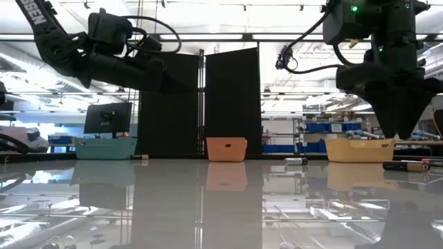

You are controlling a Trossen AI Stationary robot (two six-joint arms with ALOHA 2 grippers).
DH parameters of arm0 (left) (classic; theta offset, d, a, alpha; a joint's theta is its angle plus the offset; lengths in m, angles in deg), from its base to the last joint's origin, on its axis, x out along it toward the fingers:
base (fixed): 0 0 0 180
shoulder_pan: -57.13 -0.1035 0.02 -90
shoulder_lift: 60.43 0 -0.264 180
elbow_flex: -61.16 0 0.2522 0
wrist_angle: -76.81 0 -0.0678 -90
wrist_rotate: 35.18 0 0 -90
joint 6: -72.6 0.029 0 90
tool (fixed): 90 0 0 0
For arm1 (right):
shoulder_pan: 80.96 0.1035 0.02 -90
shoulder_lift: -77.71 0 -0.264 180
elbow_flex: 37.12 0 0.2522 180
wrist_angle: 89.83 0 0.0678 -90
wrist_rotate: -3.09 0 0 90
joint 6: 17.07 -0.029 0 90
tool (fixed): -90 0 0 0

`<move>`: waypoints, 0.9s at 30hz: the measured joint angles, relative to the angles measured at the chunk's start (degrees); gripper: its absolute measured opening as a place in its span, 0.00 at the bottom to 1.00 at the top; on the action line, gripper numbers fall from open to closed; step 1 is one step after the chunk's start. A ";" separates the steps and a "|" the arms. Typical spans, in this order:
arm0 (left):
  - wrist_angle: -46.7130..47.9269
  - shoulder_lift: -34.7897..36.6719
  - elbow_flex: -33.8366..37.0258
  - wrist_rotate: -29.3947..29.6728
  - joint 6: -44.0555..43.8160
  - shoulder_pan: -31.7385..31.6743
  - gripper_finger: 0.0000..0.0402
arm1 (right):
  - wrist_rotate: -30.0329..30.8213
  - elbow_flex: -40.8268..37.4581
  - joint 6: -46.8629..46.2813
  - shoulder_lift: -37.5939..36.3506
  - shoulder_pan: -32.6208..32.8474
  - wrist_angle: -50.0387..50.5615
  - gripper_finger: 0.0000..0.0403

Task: Sort batteries
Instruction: Put the bottom silver battery into the yellow container

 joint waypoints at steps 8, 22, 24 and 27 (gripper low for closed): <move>-1.65 -0.57 0.00 0.00 0.64 0.00 0.13 | -1.75 -4.52 -3.21 -0.01 0.02 -4.40 0.40; -1.52 -0.57 0.00 0.00 0.61 0.00 0.13 | -0.13 -11.16 -4.68 -0.02 0.02 -10.79 0.36; -1.48 -0.57 0.00 0.00 0.61 0.00 0.13 | 0.42 -11.57 -4.32 -0.02 0.02 -10.85 0.33; -1.48 -0.57 0.00 0.00 0.61 0.00 0.13 | 1.16 -11.99 -2.60 -0.07 0.02 -10.93 0.25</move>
